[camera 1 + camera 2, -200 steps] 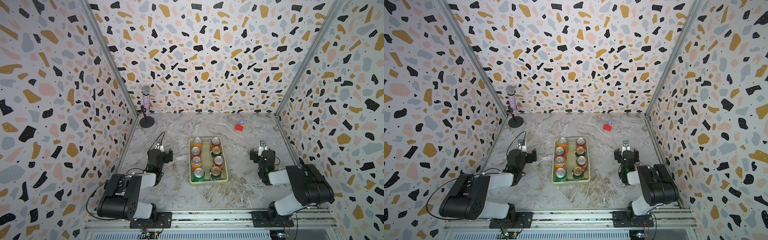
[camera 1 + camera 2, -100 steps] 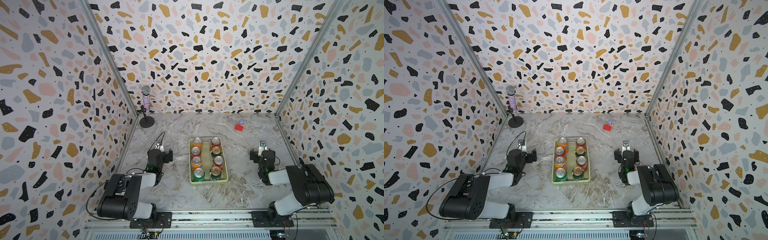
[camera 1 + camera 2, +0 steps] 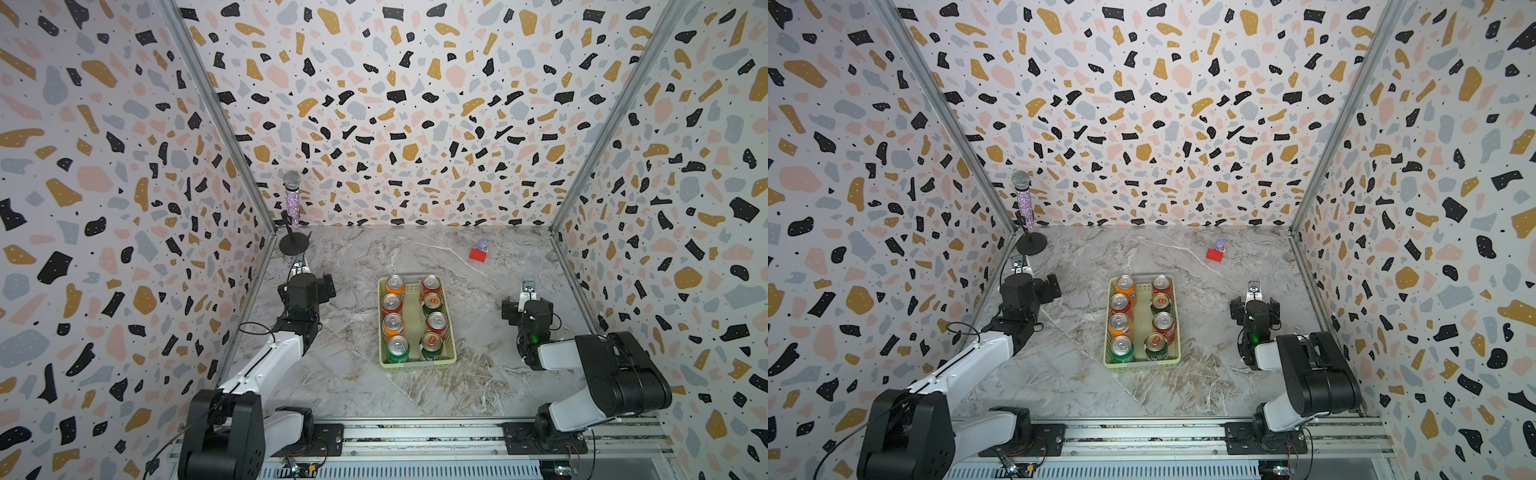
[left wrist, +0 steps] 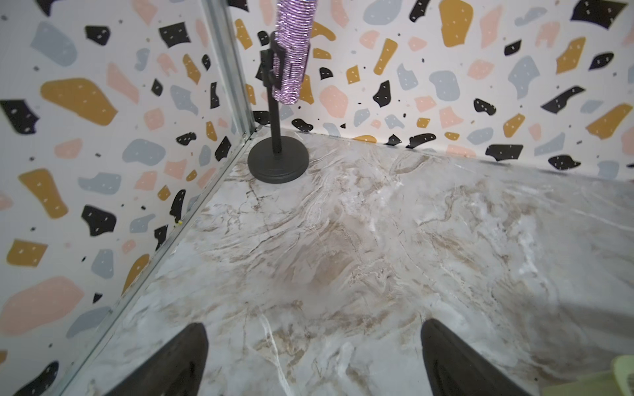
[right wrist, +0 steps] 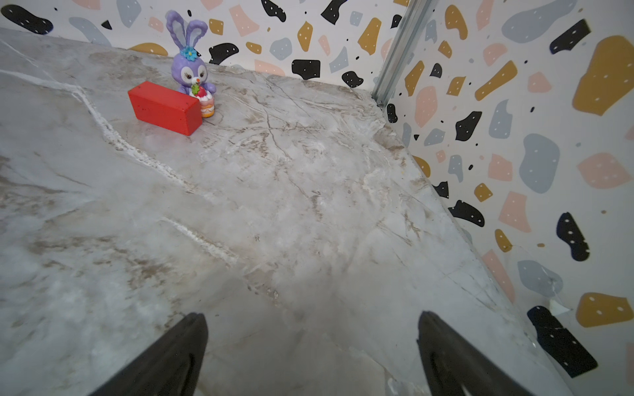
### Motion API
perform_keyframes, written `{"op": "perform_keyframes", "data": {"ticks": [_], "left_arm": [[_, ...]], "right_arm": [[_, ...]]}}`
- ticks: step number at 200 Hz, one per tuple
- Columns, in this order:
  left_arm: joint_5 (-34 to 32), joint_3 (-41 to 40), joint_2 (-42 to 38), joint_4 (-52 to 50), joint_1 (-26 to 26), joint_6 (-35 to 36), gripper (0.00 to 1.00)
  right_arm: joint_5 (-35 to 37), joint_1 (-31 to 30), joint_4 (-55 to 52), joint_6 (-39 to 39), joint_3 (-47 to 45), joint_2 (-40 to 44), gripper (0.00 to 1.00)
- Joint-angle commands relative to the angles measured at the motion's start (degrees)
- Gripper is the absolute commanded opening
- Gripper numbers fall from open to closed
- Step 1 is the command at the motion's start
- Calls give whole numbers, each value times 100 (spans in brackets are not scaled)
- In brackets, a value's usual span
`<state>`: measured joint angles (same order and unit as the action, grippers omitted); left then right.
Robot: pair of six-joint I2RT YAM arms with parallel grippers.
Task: Take out the drinks from the basket
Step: Pick up the drink from the basket.
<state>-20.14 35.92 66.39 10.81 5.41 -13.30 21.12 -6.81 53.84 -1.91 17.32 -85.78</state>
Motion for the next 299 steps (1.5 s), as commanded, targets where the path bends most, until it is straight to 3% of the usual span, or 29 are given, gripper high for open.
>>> {"op": "perform_keyframes", "data": {"ticks": [1,16,46,88,121,142,168,230,267,299], "left_arm": [[-306,527,-263,-1582,-22,-1080,100],[-249,906,-341,-2372,-23,-1416,100],[294,1398,-459,-3337,-22,-1677,100],[1224,1763,-674,-4286,-22,-1972,100],[2185,1513,-1074,-4286,-22,-1971,100],[2619,1472,-1195,-4519,-22,-2019,100],[2696,1639,-1219,-5230,-22,-2011,100],[2778,1508,-1804,-5904,-17,-2060,100],[3539,1444,-1432,-5975,55,-1679,100],[3614,1443,-1230,-6038,480,-1430,97]], "right_arm": [[336,-23,-944,120,343,691,100],[581,-28,-2460,335,963,1095,100],[620,-29,-4329,858,1953,1265,100],[-979,-22,-6350,1712,2753,1689,100],[-1907,-28,-7862,2143,3385,1796,91],[-2689,-34,-8236,2474,3386,2065,88],[-3454,-93,-8569,2697,3265,2542,86],[-3921,-585,-9771,2514,3565,3146,87],[-4036,-900,-10055,2435,3620,3102,88],[-3651,-1315,-10382,2440,3814,2958,87]]}}
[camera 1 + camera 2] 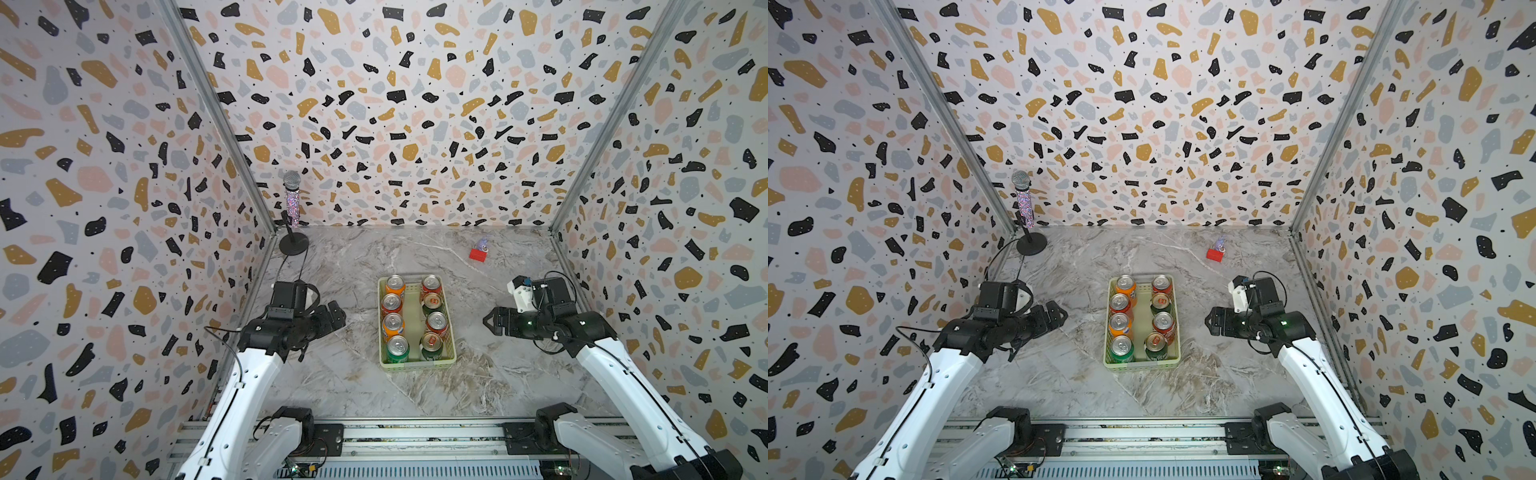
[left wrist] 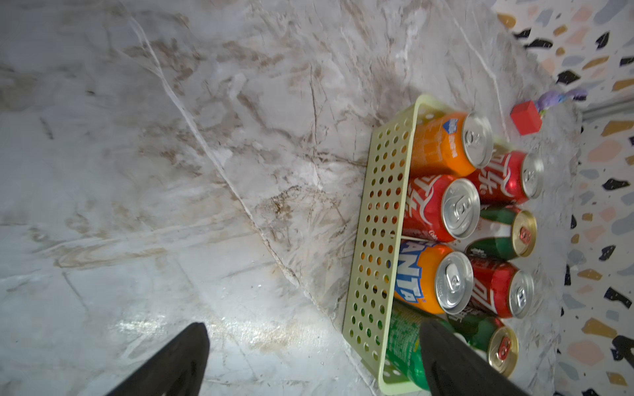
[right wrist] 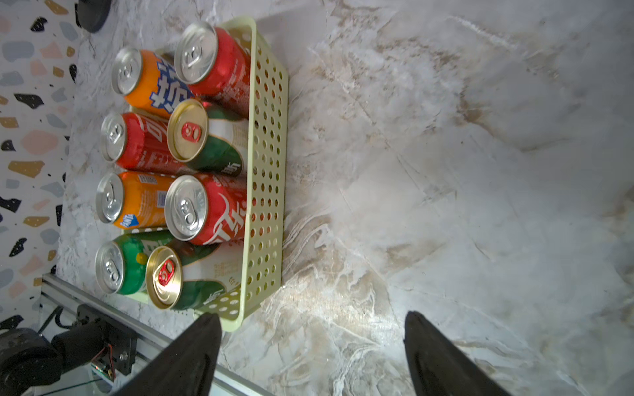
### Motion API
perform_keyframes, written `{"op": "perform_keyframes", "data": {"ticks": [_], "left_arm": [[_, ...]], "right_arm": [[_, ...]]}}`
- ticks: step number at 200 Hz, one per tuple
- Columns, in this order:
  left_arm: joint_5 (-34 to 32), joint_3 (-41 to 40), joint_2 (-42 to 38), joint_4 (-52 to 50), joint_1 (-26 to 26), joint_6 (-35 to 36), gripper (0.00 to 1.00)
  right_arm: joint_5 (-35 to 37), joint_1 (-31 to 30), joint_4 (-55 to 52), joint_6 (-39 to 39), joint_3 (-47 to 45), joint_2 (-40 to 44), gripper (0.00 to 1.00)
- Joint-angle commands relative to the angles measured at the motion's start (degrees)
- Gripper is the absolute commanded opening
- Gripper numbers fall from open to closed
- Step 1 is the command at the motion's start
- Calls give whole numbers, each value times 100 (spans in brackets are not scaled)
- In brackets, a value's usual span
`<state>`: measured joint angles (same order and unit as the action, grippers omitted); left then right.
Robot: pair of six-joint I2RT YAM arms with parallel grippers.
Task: Take out the drinks from the basket
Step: Pick up the drink from the basket.
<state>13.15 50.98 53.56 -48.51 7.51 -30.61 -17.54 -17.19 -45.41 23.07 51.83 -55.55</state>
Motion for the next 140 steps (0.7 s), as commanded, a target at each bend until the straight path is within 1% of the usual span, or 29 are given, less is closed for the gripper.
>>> {"op": "perform_keyframes", "data": {"ticks": [1,29,43,76,99,125,140], "left_arm": [[285,-62,65,-106,287,301,97],[173,-7,216,-97,737,417,97],[170,33,322,-104,835,494,97],[44,60,334,-106,844,600,98],[-120,149,263,-106,849,736,100],[-561,54,135,-96,849,694,100],[-620,61,82,-52,844,693,100]], "right_arm": [[229,-294,-463,-58,371,-72,87],[545,-827,-642,18,600,-297,86],[769,-1084,-674,102,682,-383,86],[1187,-1637,-748,345,900,-629,85],[1474,-2082,-582,549,941,-743,84],[1891,-2586,-334,705,992,-866,87],[1986,-2820,-156,777,1027,-988,89]]}}
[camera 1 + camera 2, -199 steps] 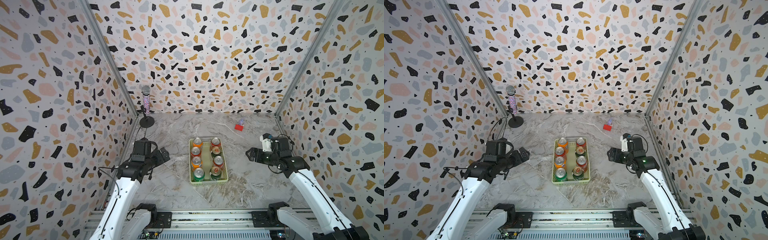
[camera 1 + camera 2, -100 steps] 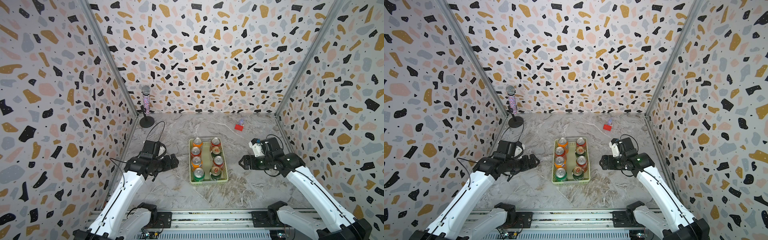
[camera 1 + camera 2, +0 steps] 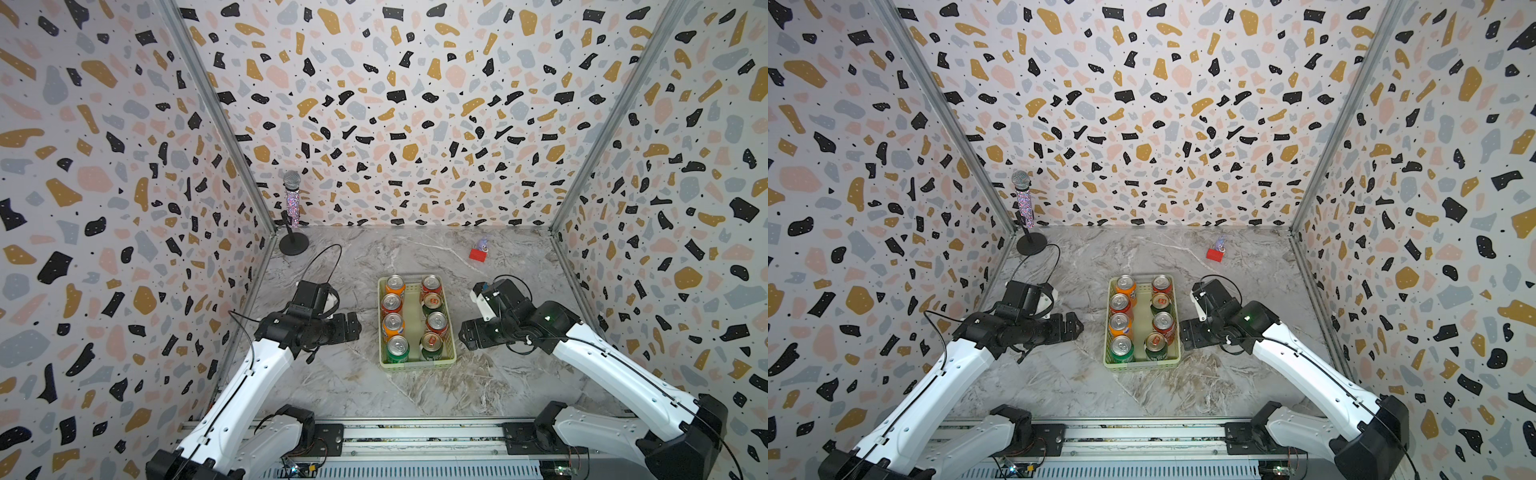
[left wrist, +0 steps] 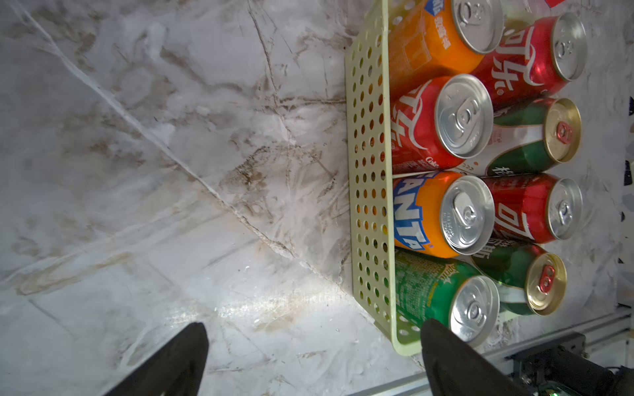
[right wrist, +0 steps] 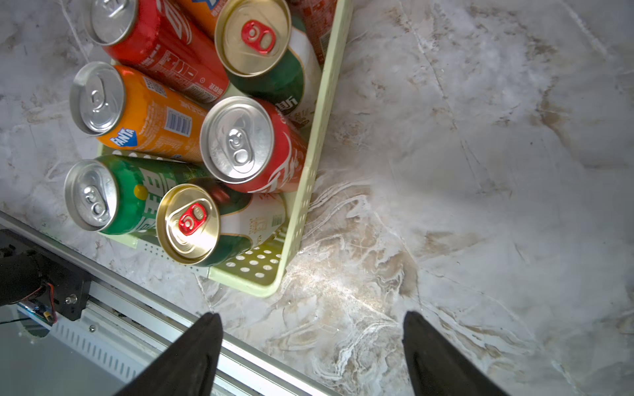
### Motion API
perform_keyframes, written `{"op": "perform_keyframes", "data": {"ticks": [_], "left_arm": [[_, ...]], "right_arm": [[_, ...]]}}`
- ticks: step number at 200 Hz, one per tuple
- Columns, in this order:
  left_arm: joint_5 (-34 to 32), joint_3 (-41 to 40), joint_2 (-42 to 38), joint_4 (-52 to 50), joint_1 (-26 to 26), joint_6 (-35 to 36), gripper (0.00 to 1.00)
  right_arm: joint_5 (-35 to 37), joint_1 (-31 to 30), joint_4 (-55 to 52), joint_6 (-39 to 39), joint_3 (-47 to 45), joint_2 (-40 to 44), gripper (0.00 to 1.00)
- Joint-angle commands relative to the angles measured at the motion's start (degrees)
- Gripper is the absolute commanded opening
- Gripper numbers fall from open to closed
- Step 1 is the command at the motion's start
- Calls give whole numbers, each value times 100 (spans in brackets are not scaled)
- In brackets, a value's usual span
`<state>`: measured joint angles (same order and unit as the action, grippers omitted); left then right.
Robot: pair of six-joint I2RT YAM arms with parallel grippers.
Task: Take out the drinks from the basket
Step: Pick up the drink from the basket.
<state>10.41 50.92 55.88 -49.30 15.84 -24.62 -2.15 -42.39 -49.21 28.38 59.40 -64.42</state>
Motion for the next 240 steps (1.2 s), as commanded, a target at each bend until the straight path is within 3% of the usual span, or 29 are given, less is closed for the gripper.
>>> {"op": "perform_keyframes", "data": {"ticks": [1,35,93,140,240], "left_arm": [[-347,67,-153,31,14,96,100],[-532,67,-94,103,16,93,100],[-514,60,-102,104,9,85,100],[-376,41,-112,139,16,107,100],[-235,16,-157,187,15,106,100]], "right_arm": [[450,-320,230,251,273,-112,89],[643,-753,419,343,463,-541,100],[770,-1083,543,540,655,-1113,100],[918,-1262,680,669,783,-1500,92],[1096,-1526,636,901,996,-2184,86]]}}
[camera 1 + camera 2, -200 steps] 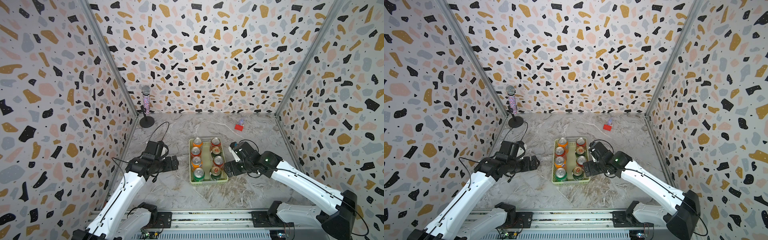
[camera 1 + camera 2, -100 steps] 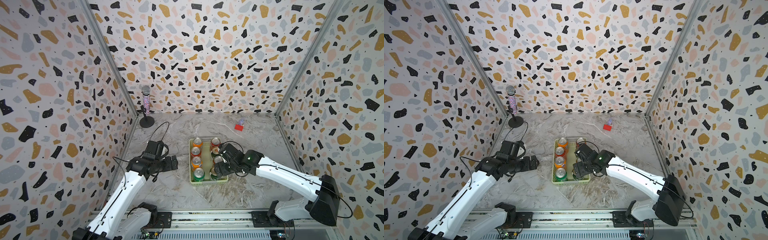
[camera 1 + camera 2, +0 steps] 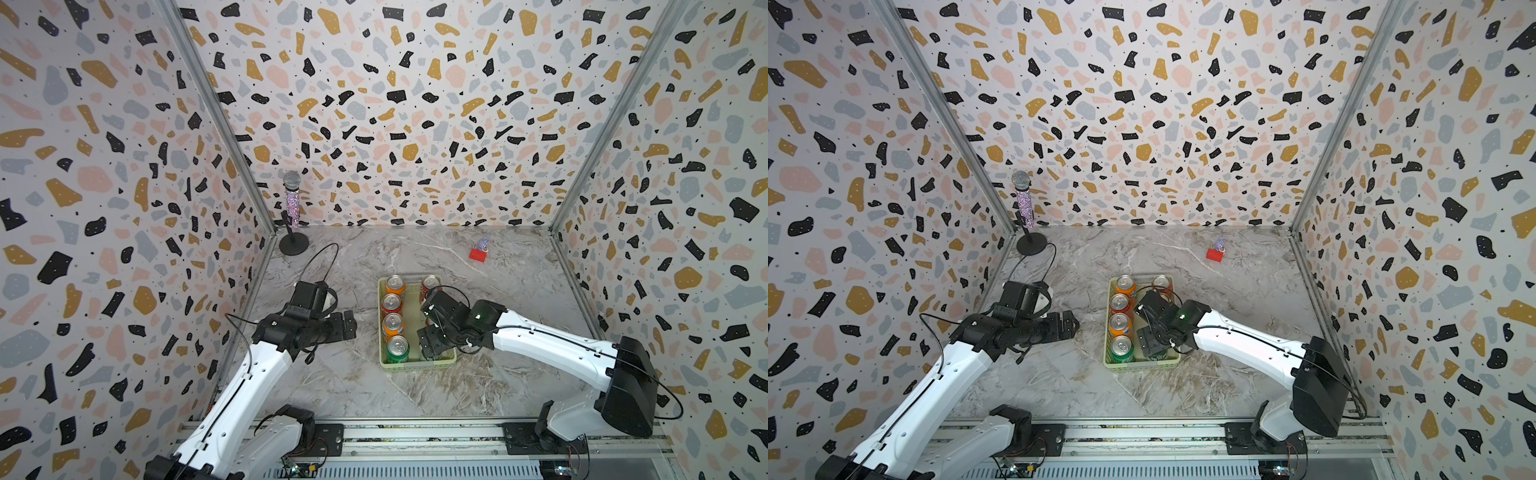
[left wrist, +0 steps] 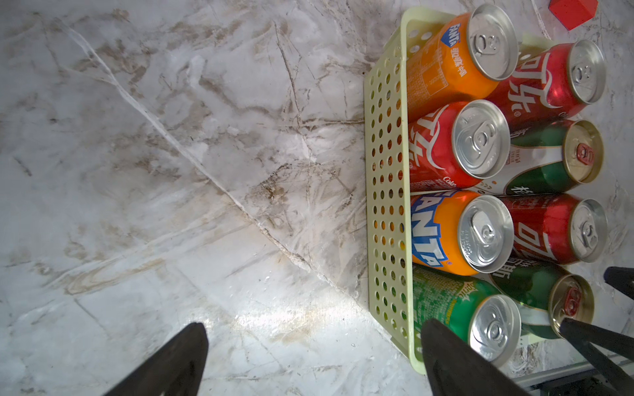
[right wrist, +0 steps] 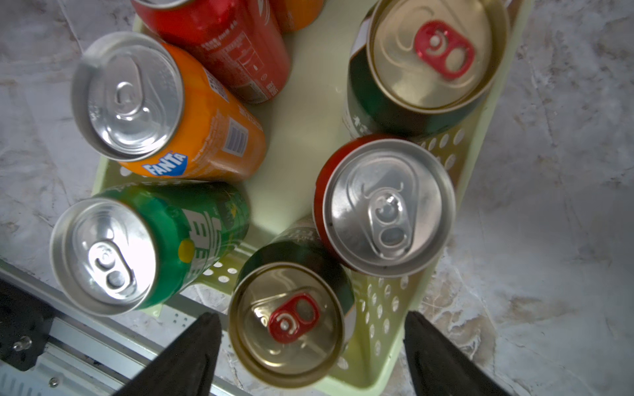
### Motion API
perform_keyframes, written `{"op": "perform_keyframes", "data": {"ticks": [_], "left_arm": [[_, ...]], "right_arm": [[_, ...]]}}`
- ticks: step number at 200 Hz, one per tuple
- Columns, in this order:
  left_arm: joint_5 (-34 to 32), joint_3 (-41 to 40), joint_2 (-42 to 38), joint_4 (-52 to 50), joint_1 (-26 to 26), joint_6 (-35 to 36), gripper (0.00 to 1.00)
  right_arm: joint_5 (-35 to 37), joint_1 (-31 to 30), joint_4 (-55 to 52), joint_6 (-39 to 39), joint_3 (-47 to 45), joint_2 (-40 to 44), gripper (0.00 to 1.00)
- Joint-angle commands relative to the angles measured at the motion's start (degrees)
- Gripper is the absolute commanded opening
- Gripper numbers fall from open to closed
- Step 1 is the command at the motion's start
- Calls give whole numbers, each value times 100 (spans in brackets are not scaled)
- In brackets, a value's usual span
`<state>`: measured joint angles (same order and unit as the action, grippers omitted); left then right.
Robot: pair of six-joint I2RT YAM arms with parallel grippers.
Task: Take out the drinks from the basket
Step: Pick up the drink from the basket.
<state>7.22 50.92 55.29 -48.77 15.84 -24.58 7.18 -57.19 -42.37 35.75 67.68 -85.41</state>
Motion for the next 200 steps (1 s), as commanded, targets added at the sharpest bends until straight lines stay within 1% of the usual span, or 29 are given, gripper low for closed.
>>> {"op": "perform_keyframes", "data": {"ticks": [1,64,91,123,146,178,200], "left_arm": [[85,15,-98,133,16,102,100],[165,7,-123,166,16,104,100],[188,7,-133,167,16,117,100],[192,-3,-175,175,16,127,100],[209,-2,-184,175,16,129,100],[227,0,-194,191,15,138,100],[227,-7,-205,197,16,137,100]], "right_arm": [[166,-47,-46,163,171,-93,86],[300,-160,-65,302,246,-505,81],[358,-179,-5,387,134,-578,80],[363,-179,189,442,0,-635,73],[337,-184,286,436,-36,-642,63],[325,-196,151,417,-12,-647,40],[372,-214,91,408,-70,-512,28]]}}
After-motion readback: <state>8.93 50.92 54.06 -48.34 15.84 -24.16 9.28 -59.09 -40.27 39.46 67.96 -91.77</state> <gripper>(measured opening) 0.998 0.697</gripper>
